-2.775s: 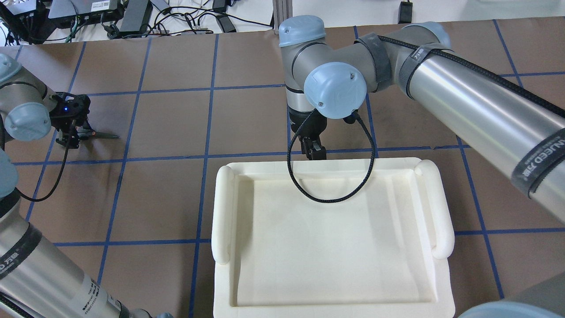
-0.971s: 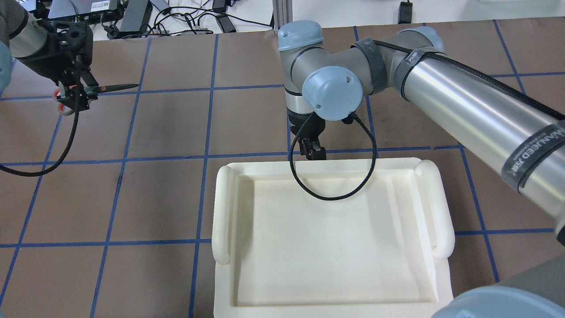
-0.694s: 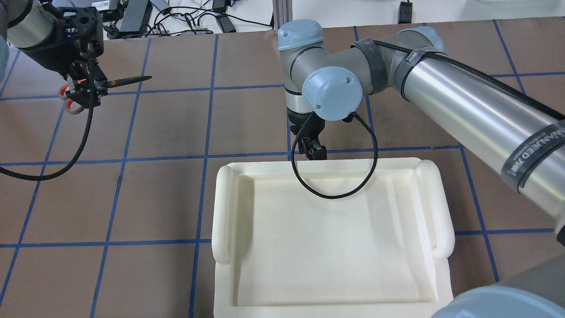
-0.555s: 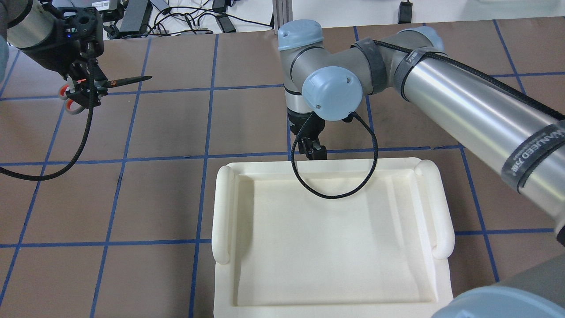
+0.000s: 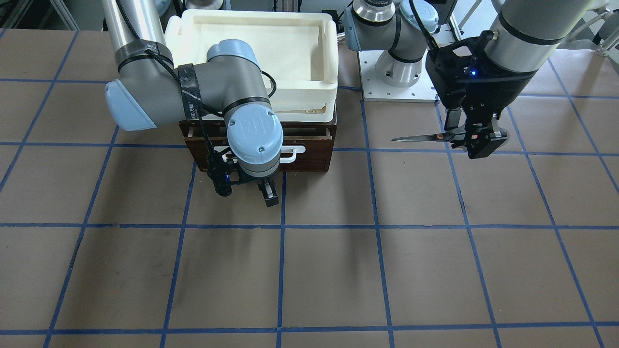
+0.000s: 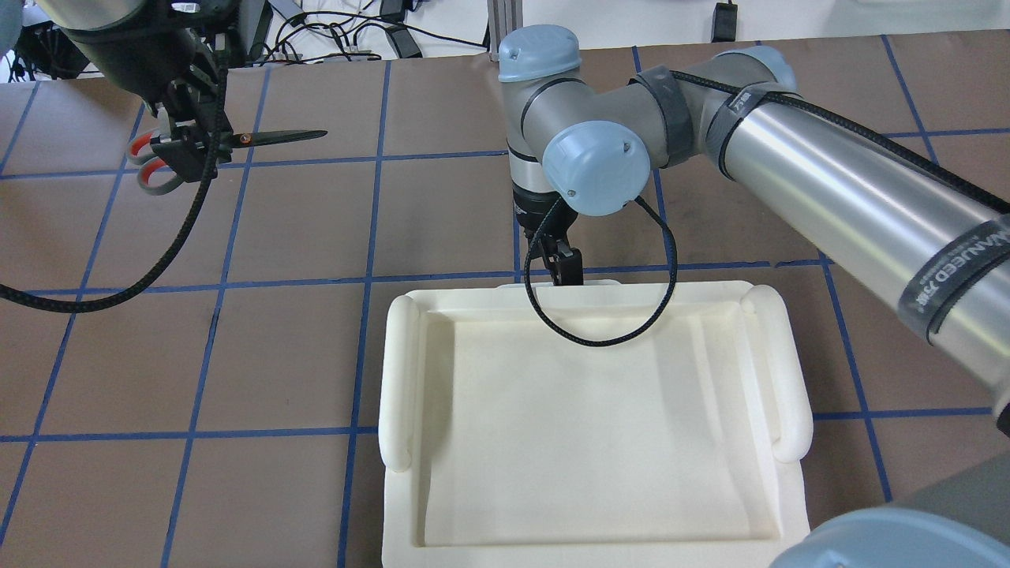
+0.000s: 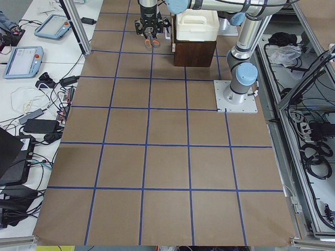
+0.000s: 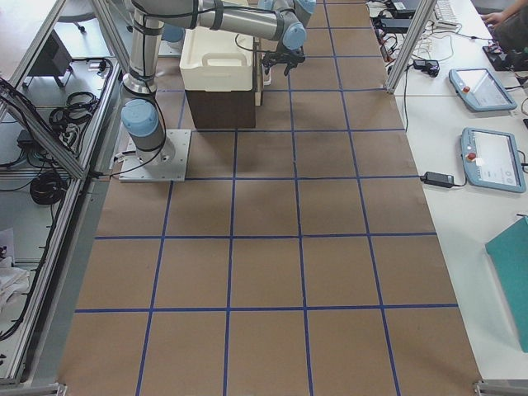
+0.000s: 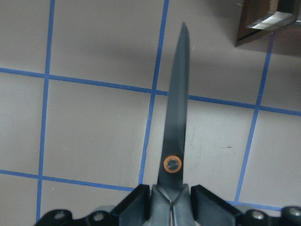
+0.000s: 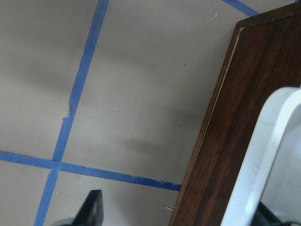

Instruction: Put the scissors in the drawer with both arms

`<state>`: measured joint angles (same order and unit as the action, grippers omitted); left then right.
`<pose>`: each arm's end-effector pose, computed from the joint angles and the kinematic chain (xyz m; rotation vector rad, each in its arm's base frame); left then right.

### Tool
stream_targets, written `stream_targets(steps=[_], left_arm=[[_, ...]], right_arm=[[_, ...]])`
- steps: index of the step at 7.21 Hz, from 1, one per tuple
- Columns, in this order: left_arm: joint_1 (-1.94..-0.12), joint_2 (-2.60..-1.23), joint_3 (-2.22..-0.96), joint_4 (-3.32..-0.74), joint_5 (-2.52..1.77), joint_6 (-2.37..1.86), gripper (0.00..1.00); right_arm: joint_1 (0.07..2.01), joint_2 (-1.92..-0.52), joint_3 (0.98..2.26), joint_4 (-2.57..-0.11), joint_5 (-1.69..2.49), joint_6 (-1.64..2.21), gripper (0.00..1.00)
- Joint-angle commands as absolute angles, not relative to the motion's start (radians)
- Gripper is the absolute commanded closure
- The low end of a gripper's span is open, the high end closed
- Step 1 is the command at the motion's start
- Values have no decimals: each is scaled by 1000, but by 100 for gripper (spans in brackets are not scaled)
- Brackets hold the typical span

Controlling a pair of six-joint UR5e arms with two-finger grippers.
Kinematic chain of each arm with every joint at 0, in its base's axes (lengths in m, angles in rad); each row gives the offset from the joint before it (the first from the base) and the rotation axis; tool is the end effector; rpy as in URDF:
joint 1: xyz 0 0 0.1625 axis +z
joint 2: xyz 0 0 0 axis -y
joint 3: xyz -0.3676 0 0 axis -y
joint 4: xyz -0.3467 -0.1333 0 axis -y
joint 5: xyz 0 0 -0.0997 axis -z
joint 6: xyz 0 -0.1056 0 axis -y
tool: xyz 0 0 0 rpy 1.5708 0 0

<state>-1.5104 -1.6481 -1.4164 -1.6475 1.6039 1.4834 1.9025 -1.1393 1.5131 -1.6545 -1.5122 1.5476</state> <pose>-0.1010 -0.4808 0.4502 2.0356 2.3611 0.0356 0.3083 -0.4669 0.2403 -1.6807 -2.3934 -0.3213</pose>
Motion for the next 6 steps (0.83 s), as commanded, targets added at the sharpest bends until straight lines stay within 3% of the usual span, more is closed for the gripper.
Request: stream_targets(steps=[1,6], left_arm=[[-1526,-1658,-1428,-1638,1632,1497,80],[-1522,-1654,-1439,-1531,1620,1532,79]], right_arm=[[1899,-1125,1511,-1716,-1512,1528,0],[1893,-1098,1486,-1769,-1513,1526,0]])
